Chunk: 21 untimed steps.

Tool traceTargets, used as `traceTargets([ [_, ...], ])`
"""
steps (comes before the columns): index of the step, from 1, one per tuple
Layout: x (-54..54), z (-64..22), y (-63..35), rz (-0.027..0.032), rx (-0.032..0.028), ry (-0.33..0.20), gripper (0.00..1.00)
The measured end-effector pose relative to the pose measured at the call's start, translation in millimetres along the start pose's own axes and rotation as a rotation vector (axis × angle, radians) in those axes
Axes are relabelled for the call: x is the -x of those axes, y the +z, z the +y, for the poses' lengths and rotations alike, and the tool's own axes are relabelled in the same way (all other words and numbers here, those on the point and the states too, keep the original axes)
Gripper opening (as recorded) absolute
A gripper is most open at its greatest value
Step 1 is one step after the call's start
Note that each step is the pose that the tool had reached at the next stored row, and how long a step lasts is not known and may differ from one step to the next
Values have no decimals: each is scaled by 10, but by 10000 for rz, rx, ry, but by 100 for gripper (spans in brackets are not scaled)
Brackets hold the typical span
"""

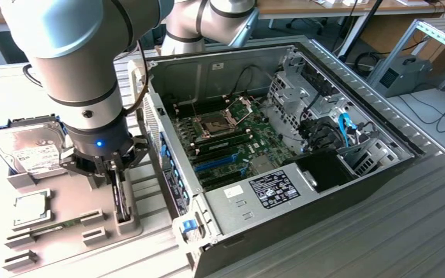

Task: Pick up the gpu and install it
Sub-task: 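Pick up the gpu and move the gpu toward the slot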

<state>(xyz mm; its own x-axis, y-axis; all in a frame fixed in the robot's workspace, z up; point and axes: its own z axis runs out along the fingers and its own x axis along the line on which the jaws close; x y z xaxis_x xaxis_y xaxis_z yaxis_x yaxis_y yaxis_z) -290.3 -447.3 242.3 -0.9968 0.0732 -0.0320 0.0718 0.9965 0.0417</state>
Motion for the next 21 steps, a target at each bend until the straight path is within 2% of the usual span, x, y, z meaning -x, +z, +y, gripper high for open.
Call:
traceTargets([
  [9,1,1,-20,1,-1,0,26],
  [21,4,5,-128,0,0,0,26],
])
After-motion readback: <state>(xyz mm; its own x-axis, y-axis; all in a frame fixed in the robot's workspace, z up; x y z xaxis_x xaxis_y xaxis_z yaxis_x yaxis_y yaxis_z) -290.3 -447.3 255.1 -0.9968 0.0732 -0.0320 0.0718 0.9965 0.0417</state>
